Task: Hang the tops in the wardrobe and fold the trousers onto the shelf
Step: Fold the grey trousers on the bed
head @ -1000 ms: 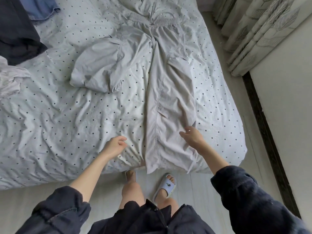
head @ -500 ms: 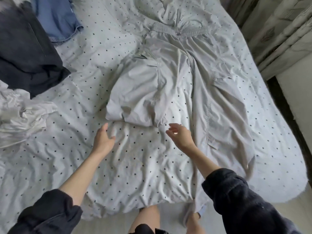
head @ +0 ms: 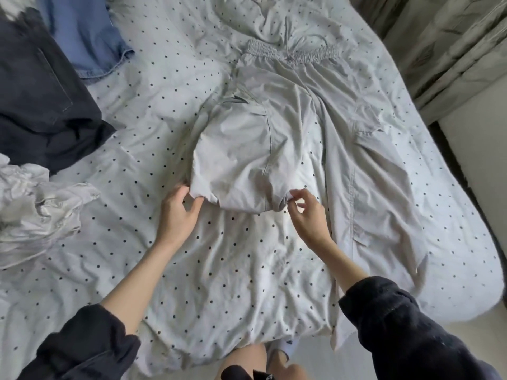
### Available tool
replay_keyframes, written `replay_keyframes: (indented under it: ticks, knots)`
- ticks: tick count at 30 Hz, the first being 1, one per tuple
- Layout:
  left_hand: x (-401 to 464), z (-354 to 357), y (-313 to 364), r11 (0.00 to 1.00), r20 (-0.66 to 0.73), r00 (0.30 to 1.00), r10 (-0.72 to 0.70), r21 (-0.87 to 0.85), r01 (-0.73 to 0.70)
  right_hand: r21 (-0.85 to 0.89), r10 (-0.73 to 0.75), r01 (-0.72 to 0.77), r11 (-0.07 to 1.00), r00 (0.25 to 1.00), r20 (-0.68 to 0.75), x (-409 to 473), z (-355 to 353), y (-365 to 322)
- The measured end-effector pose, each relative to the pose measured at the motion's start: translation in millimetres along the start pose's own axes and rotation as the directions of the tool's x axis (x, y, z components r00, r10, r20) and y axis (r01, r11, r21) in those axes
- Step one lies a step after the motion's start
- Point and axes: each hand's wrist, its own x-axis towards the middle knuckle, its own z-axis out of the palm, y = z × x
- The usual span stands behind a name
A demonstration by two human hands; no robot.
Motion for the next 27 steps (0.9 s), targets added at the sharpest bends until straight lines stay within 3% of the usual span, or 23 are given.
replay_keyframes:
  ticks: [4,6,9,11,15,17,21,25,27]
  knots:
    - [-12.7,-28.3,27.8,1.0,-0.078,0.997,0.003,-0.01,-0.004,0.184,-0.034,0.035,0.982,0.999,-0.005,-11.5,-27.2,-28.2]
    - [-22.8,-38.6,40.4,0.993,-0.061,0.994,-0.096,-0.072,0.092,0.232,-0.014,0.015,0.973,1.0,-0.006,-21.9,-45.0,-33.2]
    - [-38.1,-47.2,53.7,0.945,0.122,0.959,-0.256,-0.177,0.275,0.268,0.069,-0.058,0.962,0.997,-0.032,-40.1,-69.1,-30.2]
    - [-53.8,-52.5,60.7,0.925,0.228,0.93,-0.288,-0.184,0.332,0.255,0.091,-0.088,0.963,0.996,-0.002,-56.4,-86.8,-27.8]
    - [-96.0,-61.4,72.8,0.868,0.401,0.825,-0.399,-0.124,0.48,0.358,0.208,-0.296,0.886,0.942,0.264,-91.3,-110.6,-18.3]
    - [-116.8,-58.9,73.0,0.825,0.473,0.753,-0.458,-0.09,0.558,0.296,0.259,-0.362,0.884,0.906,0.335,-102.2,-112.8,-4.4]
    - [-160.0,-51.2,66.5,0.767,0.545,0.672,-0.502,-0.079,0.637,0.071,0.26,-0.299,0.952,0.907,0.332,-122.1,-111.8,15.9]
    - [-184.8,-51.7,59.0,0.73,0.528,0.664,-0.529,-0.116,0.673,0.113,0.241,-0.302,0.947,0.895,0.376,-141.7,-116.7,23.2]
    - [-194.0,-54.5,56.9,0.705,0.532,0.647,-0.546,-0.125,0.698,0.172,0.25,-0.317,0.933,0.911,0.327,-146.3,-116.4,27.0]
